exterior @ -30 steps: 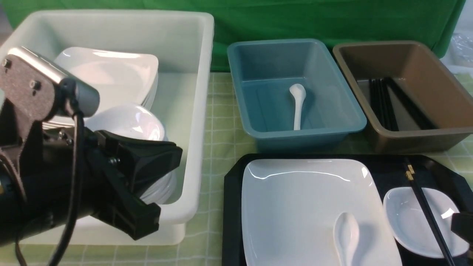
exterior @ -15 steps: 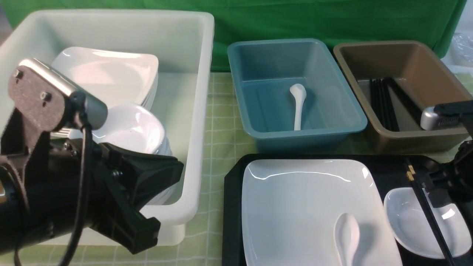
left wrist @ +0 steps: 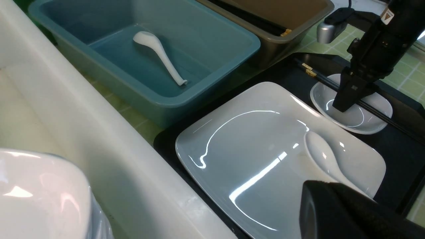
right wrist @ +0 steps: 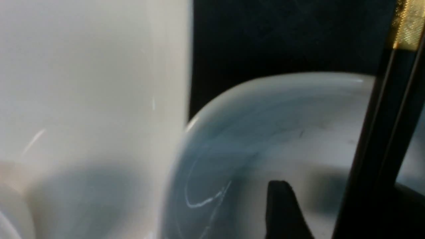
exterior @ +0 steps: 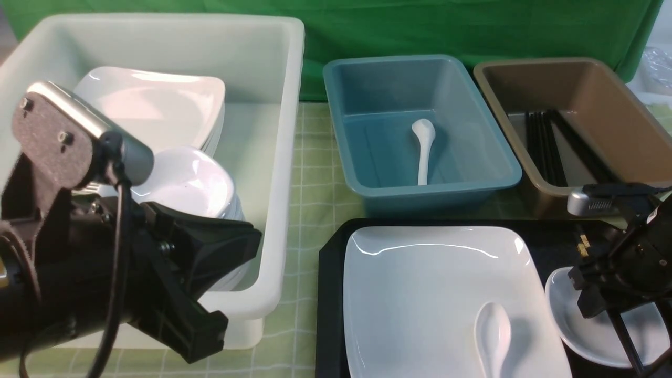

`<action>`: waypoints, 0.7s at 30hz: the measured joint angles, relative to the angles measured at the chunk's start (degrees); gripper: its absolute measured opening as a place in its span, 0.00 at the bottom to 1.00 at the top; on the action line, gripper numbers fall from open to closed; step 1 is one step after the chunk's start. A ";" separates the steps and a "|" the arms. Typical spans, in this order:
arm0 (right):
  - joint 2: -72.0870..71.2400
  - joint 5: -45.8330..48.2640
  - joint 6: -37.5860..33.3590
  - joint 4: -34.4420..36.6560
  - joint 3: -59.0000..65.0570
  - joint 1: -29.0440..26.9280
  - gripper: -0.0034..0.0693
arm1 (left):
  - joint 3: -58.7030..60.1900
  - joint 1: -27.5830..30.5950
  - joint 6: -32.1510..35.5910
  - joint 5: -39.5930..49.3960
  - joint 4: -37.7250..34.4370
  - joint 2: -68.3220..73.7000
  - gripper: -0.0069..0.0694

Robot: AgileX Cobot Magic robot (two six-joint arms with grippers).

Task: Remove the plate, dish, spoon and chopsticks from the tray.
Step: Use the right arm to grab a pair of chopsticks from the plate

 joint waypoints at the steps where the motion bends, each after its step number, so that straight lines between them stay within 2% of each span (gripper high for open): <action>1: 0.08 -0.04 0.00 0.00 0.00 0.00 0.55 | 0.00 0.00 0.07 0.00 0.00 0.00 0.11; 5: 0.70 -0.20 -0.07 -0.17 0.00 0.00 0.53 | 0.00 0.00 0.75 0.00 -0.14 0.00 0.11; 7: 0.70 -0.25 -0.39 -0.17 0.00 0.00 0.47 | 0.00 0.00 0.75 0.00 -0.27 0.00 0.11; 9: 0.70 -0.25 -0.53 -0.21 0.00 0.00 0.36 | 0.00 0.00 0.80 0.00 -0.27 0.00 0.11; 10: 0.70 -0.25 -0.68 -0.30 -0.01 0.00 0.26 | 0.00 0.00 0.80 0.00 -0.27 0.00 0.11; 11: 0.70 -0.25 -0.80 -0.32 -0.12 0.00 0.21 | 0.00 0.00 0.80 0.00 -0.27 0.00 0.11; 16: -0.24 3.40 -2.68 -0.37 -0.50 0.20 0.22 | 0.00 0.00 0.80 -0.22 -0.27 0.00 0.11; 21: -8.27 8.45 -4.35 0.23 -2.45 4.54 0.22 | 0.00 0.00 1.20 -4.80 -0.27 -0.11 0.11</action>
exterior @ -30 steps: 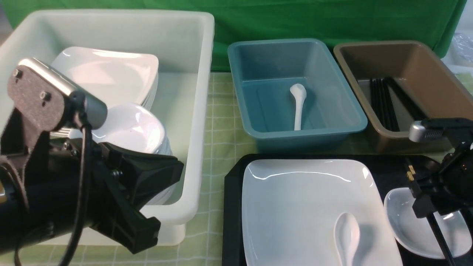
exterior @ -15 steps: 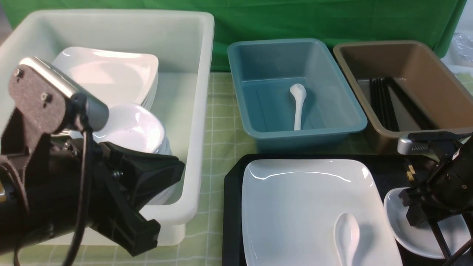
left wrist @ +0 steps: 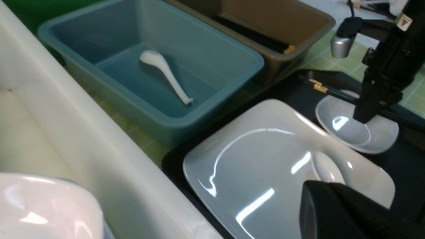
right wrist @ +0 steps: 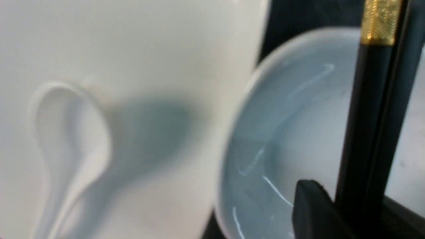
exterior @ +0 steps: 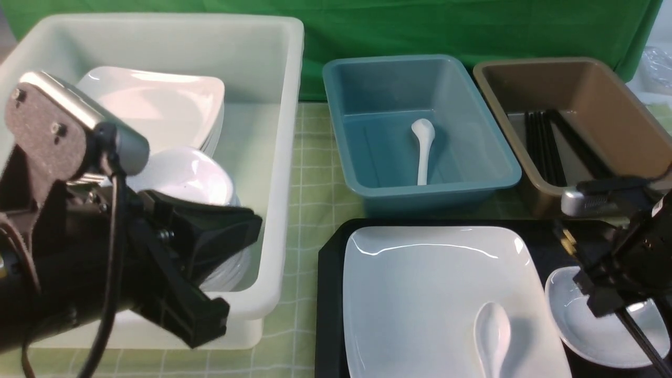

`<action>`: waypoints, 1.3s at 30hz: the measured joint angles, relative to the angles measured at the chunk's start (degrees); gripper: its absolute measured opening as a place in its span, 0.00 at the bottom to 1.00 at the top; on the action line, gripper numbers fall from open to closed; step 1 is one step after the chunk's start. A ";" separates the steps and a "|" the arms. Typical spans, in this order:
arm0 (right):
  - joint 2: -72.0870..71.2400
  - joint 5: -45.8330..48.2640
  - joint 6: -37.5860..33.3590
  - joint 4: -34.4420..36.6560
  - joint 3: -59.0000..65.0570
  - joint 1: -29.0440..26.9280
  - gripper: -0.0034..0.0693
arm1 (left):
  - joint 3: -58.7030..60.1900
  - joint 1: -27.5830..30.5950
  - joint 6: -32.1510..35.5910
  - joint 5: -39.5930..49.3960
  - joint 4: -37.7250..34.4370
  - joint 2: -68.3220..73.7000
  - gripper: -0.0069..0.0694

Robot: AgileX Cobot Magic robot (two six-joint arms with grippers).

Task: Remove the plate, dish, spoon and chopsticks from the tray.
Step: Use the right arm to put the chopsticks into the small storage box on the right, then use the right arm to grab a small plate from the dinner plate

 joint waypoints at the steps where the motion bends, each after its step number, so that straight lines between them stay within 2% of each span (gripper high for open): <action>1: -1.78 0.36 -0.25 1.02 -1.28 0.80 0.22 | 0.00 0.00 0.39 -1.60 0.00 -0.08 0.11; 3: -3.52 0.82 -1.13 3.29 -3.54 1.17 0.22 | -0.06 0.00 1.35 -3.95 0.00 -0.41 0.11; 6: -3.12 -0.53 -3.23 8.86 -13.42 -0.41 0.22 | -1.47 0.00 4.59 -8.31 0.00 -1.33 0.11; 11: 8.94 -5.67 -2.44 12.39 -29.21 -5.52 0.22 | -4.47 0.00 6.10 -9.94 0.00 -2.11 0.11; 16: 24.75 -8.90 0.88 14.62 -46.61 -8.74 0.22 | -4.67 0.00 6.21 -8.11 0.00 -2.22 0.11; 22: 35.18 -9.67 3.49 14.46 -56.82 -9.88 0.24 | -4.67 0.00 6.74 -4.31 0.00 -2.17 0.11; 25: 36.12 -9.17 3.67 13.68 -57.44 -9.88 0.39 | -4.67 0.00 7.05 -3.94 0.00 -2.17 0.11; 26: 36.03 -7.56 3.72 13.32 -57.67 -9.88 0.53 | -4.67 0.00 7.05 -3.75 0.00 -2.17 0.11; 27: 35.99 -7.32 3.72 13.27 -57.76 -9.88 0.54 | -4.67 0.00 7.05 -3.76 0.00 -2.17 0.11; 28: 35.44 -4.55 3.72 13.11 -57.87 -9.88 0.65 | -4.67 0.00 7.05 -3.65 0.00 -2.17 0.11; 29: 34.69 -1.76 3.72 12.80 -57.87 -9.88 0.69 | -4.67 0.00 7.05 -3.42 0.00 -2.17 0.11; 32: 32.52 3.90 3.72 11.79 -57.87 -9.88 0.66 | -4.67 0.00 7.10 -3.09 0.00 -2.17 0.11; 36: 24.07 15.28 3.66 7.43 -57.18 -8.88 0.41 | -4.67 0.00 7.11 -2.24 0.00 -2.17 0.11; 39: 17.58 18.32 3.79 3.43 -53.92 -7.05 0.35 | -4.67 0.00 7.11 -1.34 0.00 -2.17 0.11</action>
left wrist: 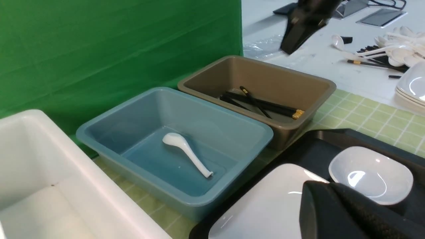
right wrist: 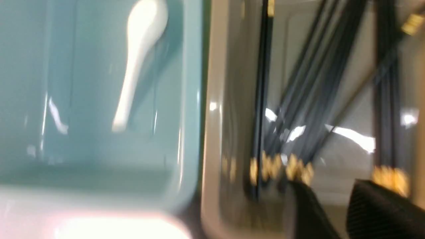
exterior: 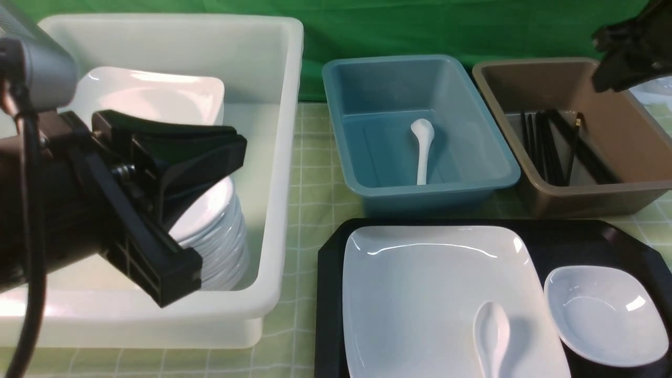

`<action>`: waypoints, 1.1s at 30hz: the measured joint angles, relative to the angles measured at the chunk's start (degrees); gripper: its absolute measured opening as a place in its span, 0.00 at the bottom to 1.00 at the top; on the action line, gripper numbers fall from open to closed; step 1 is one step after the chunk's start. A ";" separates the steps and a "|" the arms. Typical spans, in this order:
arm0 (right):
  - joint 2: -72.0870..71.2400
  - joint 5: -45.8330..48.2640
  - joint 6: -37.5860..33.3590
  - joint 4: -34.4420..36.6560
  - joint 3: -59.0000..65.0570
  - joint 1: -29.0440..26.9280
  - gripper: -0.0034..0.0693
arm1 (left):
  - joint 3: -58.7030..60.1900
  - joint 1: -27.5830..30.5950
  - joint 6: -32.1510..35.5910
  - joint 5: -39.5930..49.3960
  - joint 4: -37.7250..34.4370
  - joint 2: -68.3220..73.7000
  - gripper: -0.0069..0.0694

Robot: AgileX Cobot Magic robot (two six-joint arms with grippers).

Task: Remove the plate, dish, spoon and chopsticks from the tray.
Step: Use the right arm to grab a small plate from the dinner plate

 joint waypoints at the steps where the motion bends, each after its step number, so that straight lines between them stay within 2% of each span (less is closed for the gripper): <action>1: -2.87 0.68 0.11 -1.38 2.16 1.14 0.34 | 0.00 0.00 0.00 0.24 0.00 0.00 0.11; 4: -11.29 0.78 0.50 -4.87 10.24 5.48 0.33 | 0.00 0.00 0.00 1.13 0.00 0.00 0.11; 5: -15.56 0.71 0.76 -7.11 16.89 8.13 0.34 | 0.00 0.00 0.00 1.36 0.00 0.00 0.11; 8: -23.62 -0.22 0.82 -11.87 30.21 13.43 0.41 | 0.00 0.00 0.00 1.65 0.00 0.00 0.11; 9: -24.14 -0.39 0.82 -11.87 31.24 13.76 0.41 | 0.00 0.00 0.05 1.74 0.00 0.00 0.11; 10: -28.49 -2.96 0.65 -14.16 39.05 16.17 0.48 | 0.00 0.00 0.05 1.99 0.00 0.00 0.11; 11: -28.51 -2.96 0.65 -14.32 40.01 16.17 0.49 | 0.00 0.00 0.11 2.10 0.00 0.00 0.11; 12: -31.77 -6.65 -0.23 -15.28 47.42 17.59 0.57 | 0.00 0.00 0.11 2.50 0.00 0.00 0.11; 15: -34.22 -12.85 -1.93 -15.89 59.09 18.51 0.71 | 0.00 0.00 0.11 3.18 0.00 0.00 0.11; 18: -33.66 -19.58 -3.26 -16.51 67.21 18.63 0.77 | 0.00 0.00 0.11 3.43 0.00 0.00 0.11; 22: -30.93 -26.66 -3.65 -17.34 72.19 18.63 0.78 | 0.00 0.00 0.11 3.43 0.00 0.00 0.11; 26: -24.34 -33.52 -4.42 -22.14 74.73 18.63 0.79 | 0.00 0.00 0.11 3.43 0.00 0.00 0.11; 33: -19.46 -37.24 -4.72 -24.02 74.21 18.63 0.79 | 0.00 0.00 0.11 3.45 0.00 0.00 0.11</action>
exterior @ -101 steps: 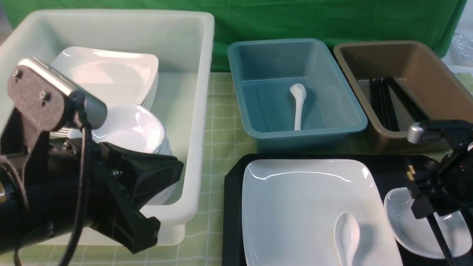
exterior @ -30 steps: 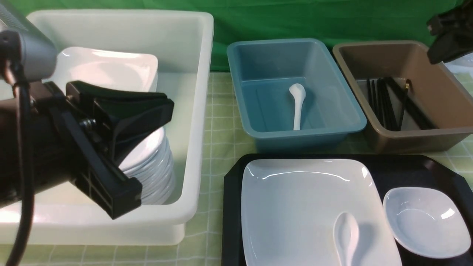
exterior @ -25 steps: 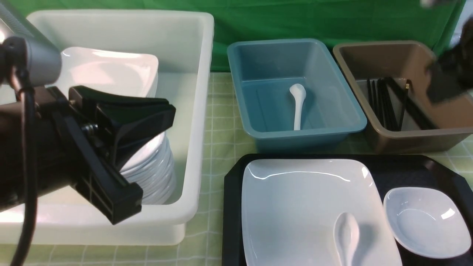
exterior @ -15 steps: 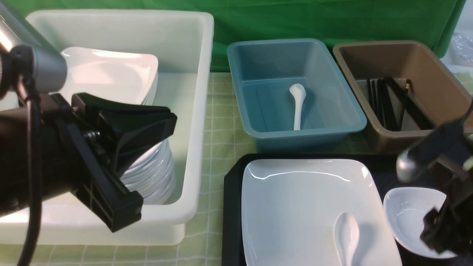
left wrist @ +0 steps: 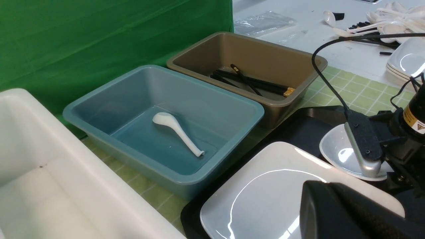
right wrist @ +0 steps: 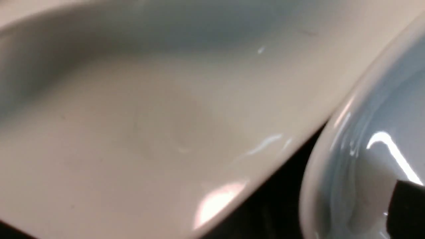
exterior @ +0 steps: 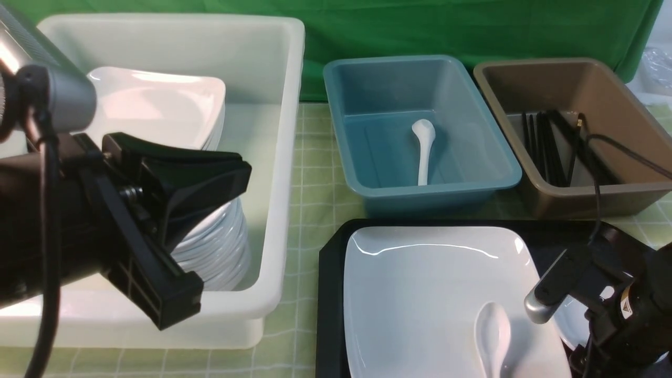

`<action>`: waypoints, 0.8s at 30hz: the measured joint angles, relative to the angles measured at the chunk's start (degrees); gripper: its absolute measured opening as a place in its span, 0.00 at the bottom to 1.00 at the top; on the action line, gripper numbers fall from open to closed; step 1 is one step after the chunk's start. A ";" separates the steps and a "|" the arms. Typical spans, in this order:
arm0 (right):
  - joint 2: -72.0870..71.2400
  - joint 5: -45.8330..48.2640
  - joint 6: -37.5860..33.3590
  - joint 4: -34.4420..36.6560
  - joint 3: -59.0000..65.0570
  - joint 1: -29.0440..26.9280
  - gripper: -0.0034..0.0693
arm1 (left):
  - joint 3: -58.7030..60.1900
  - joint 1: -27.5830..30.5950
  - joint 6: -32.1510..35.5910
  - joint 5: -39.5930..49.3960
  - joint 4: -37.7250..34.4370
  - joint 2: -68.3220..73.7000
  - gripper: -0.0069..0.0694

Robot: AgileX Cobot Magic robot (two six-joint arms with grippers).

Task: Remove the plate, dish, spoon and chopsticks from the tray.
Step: Use the right arm to grab a small plate from the dinner plate, then use the right arm to put the small plate into the large storage box on the left

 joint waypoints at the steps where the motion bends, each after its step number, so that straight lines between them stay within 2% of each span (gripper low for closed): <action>1: 0.24 0.05 -0.07 0.00 -0.18 0.00 0.79 | 0.00 0.00 0.00 0.00 0.19 0.00 0.11; 4: 0.53 0.40 -0.07 0.00 -0.45 0.00 0.77 | 0.00 0.00 0.00 0.00 0.51 0.00 0.11; 6: 0.53 0.48 -0.11 0.30 -0.45 0.03 0.71 | 0.00 0.00 0.00 0.05 0.62 0.00 0.11; 7: 0.53 0.35 -0.11 0.47 -0.45 0.03 0.66 | 0.00 0.00 0.00 0.05 0.62 0.00 0.11; 8: 0.53 -0.10 -0.11 0.30 -0.58 0.22 0.55 | 0.00 0.00 0.00 0.14 0.62 0.00 0.11; 10: 0.53 -0.42 -0.17 -1.00 -1.12 0.85 0.42 | 0.00 0.00 0.12 0.57 1.30 -0.07 0.11; 15: -2.61 7.12 0.07 -1.51 -4.93 2.35 0.25 | 0.00 0.00 0.28 2.10 4.74 -2.37 0.11; 16: -2.82 7.49 0.13 -1.51 -5.18 2.35 0.24 | 0.00 0.00 0.28 2.10 4.75 -2.67 0.11; 18: -5.30 12.90 1.86 -1.16 -8.96 2.39 0.14 | 0.00 0.00 0.28 2.73 5.30 -4.67 0.11; 21: -8.51 20.19 4.84 0.15 -14.04 3.41 0.13 | 0.00 0.00 -1.56 4.80 6.16 -7.55 0.11; 24: -12.46 22.41 6.53 3.53 -22.32 8.85 0.13 | -0.05 0.00 -7.67 8.75 10.81 -11.83 0.11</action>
